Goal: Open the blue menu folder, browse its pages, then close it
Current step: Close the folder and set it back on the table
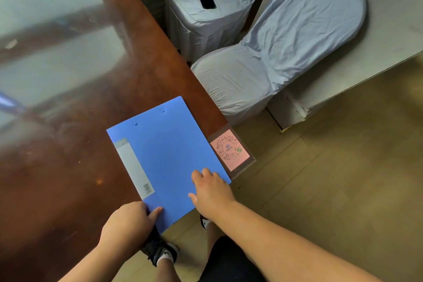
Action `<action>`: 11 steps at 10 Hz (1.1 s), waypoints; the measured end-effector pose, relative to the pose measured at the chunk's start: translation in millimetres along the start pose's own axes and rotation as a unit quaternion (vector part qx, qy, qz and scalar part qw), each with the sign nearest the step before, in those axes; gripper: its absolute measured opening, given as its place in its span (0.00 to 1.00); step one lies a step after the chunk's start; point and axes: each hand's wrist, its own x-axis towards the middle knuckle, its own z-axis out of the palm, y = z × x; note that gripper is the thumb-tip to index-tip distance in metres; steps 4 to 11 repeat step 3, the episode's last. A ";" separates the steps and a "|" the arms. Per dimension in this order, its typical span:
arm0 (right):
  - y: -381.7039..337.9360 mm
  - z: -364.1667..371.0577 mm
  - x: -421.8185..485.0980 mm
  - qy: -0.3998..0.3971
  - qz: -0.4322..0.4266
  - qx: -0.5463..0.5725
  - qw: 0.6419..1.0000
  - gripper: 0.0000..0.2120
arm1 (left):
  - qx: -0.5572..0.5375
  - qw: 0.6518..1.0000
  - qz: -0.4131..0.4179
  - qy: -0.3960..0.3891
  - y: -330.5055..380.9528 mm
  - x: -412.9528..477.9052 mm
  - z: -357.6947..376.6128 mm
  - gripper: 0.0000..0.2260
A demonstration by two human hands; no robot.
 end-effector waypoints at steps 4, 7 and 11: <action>-24.1 -38.1 23.3 -0.022 -0.001 -0.023 0.999 0.20 | -0.042 0.996 -0.041 0.064 -6.3 -3.4 -54.1 0.22; -24.1 -38.1 23.3 -0.022 -0.001 -0.023 0.999 0.20 | -0.042 0.996 -0.041 0.064 -6.3 -3.4 -54.1 0.22; -24.1 -38.1 23.3 -0.022 -0.001 -0.023 0.999 0.20 | -0.042 0.996 -0.041 0.064 -6.3 -3.4 -54.1 0.22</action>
